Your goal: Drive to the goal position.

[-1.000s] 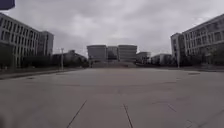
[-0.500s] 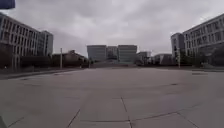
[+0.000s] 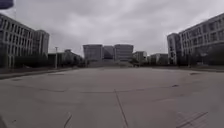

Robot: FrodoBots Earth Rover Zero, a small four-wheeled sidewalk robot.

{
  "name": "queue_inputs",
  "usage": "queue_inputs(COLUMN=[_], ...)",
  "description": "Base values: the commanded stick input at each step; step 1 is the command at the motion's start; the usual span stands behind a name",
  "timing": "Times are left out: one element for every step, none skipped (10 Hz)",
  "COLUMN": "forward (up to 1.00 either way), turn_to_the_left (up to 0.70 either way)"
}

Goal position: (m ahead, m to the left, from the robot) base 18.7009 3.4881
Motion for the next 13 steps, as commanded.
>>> queue_inputs(forward=[0.7, 0.7, 0.7, 0.7, 0.7, 0.7, 0.7, 0.7, 0.7, 0.7, 0.7, 0.7, 0.7], turn_to_the_left=[0.0, 0.0, 0.0, 0.0, 0.0, 0.0, 0.0, 0.0, 0.0, 0.01, 0.03, 0.06, 0.11])
